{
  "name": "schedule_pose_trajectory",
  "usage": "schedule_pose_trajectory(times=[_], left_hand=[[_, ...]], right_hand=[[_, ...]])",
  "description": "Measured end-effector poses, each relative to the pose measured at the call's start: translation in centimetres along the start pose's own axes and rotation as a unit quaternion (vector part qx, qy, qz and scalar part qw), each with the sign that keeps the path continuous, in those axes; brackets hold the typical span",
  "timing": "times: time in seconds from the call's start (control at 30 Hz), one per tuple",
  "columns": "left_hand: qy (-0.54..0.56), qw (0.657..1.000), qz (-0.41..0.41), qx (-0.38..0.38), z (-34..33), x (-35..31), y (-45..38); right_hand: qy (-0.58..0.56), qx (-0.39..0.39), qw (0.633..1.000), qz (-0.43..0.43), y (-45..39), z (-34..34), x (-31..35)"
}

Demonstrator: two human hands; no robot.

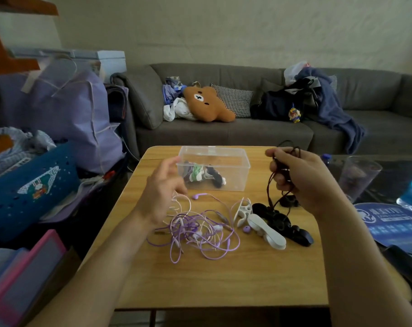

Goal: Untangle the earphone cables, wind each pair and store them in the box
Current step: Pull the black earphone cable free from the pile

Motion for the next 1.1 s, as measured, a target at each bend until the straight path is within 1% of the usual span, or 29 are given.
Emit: schedule_pose_trajectory(times=[0.03, 0.07, 0.1, 0.17, 0.23, 0.3, 0.4, 0.47, 0.5, 0.6, 0.67, 0.77, 0.83, 0.87, 0.9, 0.93, 1.0, 1.1], left_hand=[[-0.085, 0.994, -0.056, 0.049, -0.3, -0.5, 0.6], [-0.140, 0.981, -0.103, 0.083, -0.8, -0.8, 1.4], [-0.157, 0.974, -0.131, 0.102, -1.5, -1.0, 2.1], [-0.102, 0.975, -0.149, 0.126, -3.2, -1.3, 3.4], [-0.052, 0.978, -0.145, 0.138, -5.0, -1.5, 4.3], [0.004, 0.983, -0.126, 0.137, -6.1, -1.5, 4.4], [0.047, 0.977, -0.111, 0.173, -6.4, -1.8, 4.3], [0.054, 0.978, -0.104, 0.173, -6.0, -2.0, 4.2], [0.071, 0.980, -0.098, 0.160, -5.6, -2.1, 4.0], [0.132, 0.985, -0.069, 0.088, -4.2, -2.1, 3.2], [0.183, 0.980, -0.043, 0.061, -3.1, -1.7, 2.4], [0.259, 0.964, 0.010, 0.058, -1.6, -1.3, 1.4], [0.304, 0.949, 0.049, 0.066, -1.0, -1.1, 0.9], [0.312, 0.946, 0.062, 0.068, -0.8, -1.0, 0.8], [0.300, 0.950, 0.066, 0.062, -0.6, -0.8, 0.6], [0.278, 0.957, 0.064, 0.049, -0.6, -0.5, 0.5], [0.250, 0.966, 0.064, 0.011, -0.4, -0.1, 0.3], [0.272, 0.955, 0.090, -0.081, 0.5, 0.6, -0.2]], right_hand=[[0.013, 0.030, 0.999, 0.011, 0.4, -0.3, 0.7], [0.025, 0.060, 0.998, 0.024, 0.9, -0.4, 1.4], [0.033, 0.091, 0.995, 0.037, 1.4, -0.5, 2.2], [0.049, 0.160, 0.985, 0.052, 2.2, -1.0, 3.4], [0.057, 0.219, 0.972, 0.058, 2.8, -1.9, 3.7], [0.062, 0.242, 0.966, 0.065, 3.0, -2.7, 3.5], [0.086, 0.227, 0.968, 0.062, 2.9, -3.2, 3.1], [0.106, 0.204, 0.972, 0.057, 2.8, -2.8, 2.9], [0.121, 0.183, 0.974, 0.055, 2.7, -2.3, 2.8], [0.190, 0.105, 0.975, 0.036, 1.7, 0.0, 2.3], [0.226, 0.062, 0.972, 0.013, 1.3, 2.2, 1.7], [0.249, 0.013, 0.968, -0.010, 0.9, 4.9, 0.5], [0.267, -0.021, 0.963, 0.012, 0.7, 5.7, -0.1], [0.268, -0.036, 0.962, 0.029, 0.6, 5.8, -0.3], [0.269, -0.044, 0.961, 0.042, 0.4, 5.8, -0.5], [0.278, -0.045, 0.958, 0.047, 0.2, 5.7, -0.7], [0.313, -0.038, 0.948, 0.028, -0.1, 5.7, -1.0], [0.372, -0.029, 0.928, -0.023, -0.1, 6.0, -1.2]])
Point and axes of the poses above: each hand's wrist, its own y-axis away from the middle knuckle, its own z-axis out of the back of the hand, x = y × z, the point moved 2 cm from there along -y, towards the middle knuckle, and after that the axes turned 1 degree about z, right-handed, at the moved point
